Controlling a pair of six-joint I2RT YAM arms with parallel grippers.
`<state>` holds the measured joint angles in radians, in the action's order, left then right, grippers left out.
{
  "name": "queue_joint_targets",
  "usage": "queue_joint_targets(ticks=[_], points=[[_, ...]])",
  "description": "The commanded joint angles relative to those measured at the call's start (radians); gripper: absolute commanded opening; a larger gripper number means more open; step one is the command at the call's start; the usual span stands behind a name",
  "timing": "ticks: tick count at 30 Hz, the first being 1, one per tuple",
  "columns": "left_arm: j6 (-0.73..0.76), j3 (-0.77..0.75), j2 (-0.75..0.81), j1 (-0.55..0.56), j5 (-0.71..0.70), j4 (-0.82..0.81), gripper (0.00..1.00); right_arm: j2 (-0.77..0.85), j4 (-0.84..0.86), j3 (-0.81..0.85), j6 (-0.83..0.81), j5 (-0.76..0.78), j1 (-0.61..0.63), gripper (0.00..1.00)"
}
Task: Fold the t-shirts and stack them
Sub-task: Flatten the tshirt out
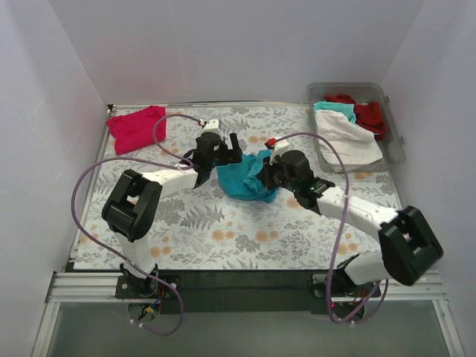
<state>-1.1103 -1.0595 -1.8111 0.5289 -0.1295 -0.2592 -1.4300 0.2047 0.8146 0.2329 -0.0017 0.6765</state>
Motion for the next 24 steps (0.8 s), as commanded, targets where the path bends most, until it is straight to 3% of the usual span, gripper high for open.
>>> queue_joint_targets(ticks=[1, 8, 11, 14, 18, 20, 21, 22, 23, 24], points=[[0.055, -0.078, -0.03, 0.068, -0.073, 0.026, 0.9, 0.183, -0.088, -0.089, 0.022, 0.115, 0.017, 0.01], [0.079, -0.264, -0.212, 0.128, -0.226, 0.19, 0.89, 0.335, -0.186, -0.235, 0.088, 0.14, 0.05, 0.01], [0.083, -0.284, -0.235, 0.129, -0.231, 0.198, 0.81, 0.368, -0.203, -0.281, 0.098, 0.158, 0.054, 0.01], [0.087, -0.28, -0.237, 0.143, -0.268, 0.21, 0.66, 0.385, -0.203, -0.302, 0.102, 0.169, 0.055, 0.01], [0.075, -0.243, -0.206, 0.149, -0.286, 0.209, 0.58, 0.384, -0.203, -0.304, 0.103, 0.167, 0.057, 0.01], [0.075, -0.22, -0.188, 0.152, -0.285, 0.201, 0.43, 0.378, -0.203, -0.301, 0.103, 0.169, 0.057, 0.01], [0.076, -0.214, -0.185, 0.151, -0.283, 0.193, 0.29, 0.372, -0.203, -0.301, 0.103, 0.167, 0.057, 0.01], [0.073, -0.209, -0.18, 0.152, -0.283, 0.192, 0.07, 0.37, -0.203, -0.299, 0.105, 0.169, 0.057, 0.01], [0.07, -0.198, -0.171, 0.152, -0.288, 0.193, 0.0, 0.365, -0.203, -0.298, 0.105, 0.175, 0.057, 0.01], [0.07, -0.192, -0.163, 0.152, -0.292, 0.195, 0.0, 0.361, -0.203, -0.298, 0.106, 0.183, 0.055, 0.01]])
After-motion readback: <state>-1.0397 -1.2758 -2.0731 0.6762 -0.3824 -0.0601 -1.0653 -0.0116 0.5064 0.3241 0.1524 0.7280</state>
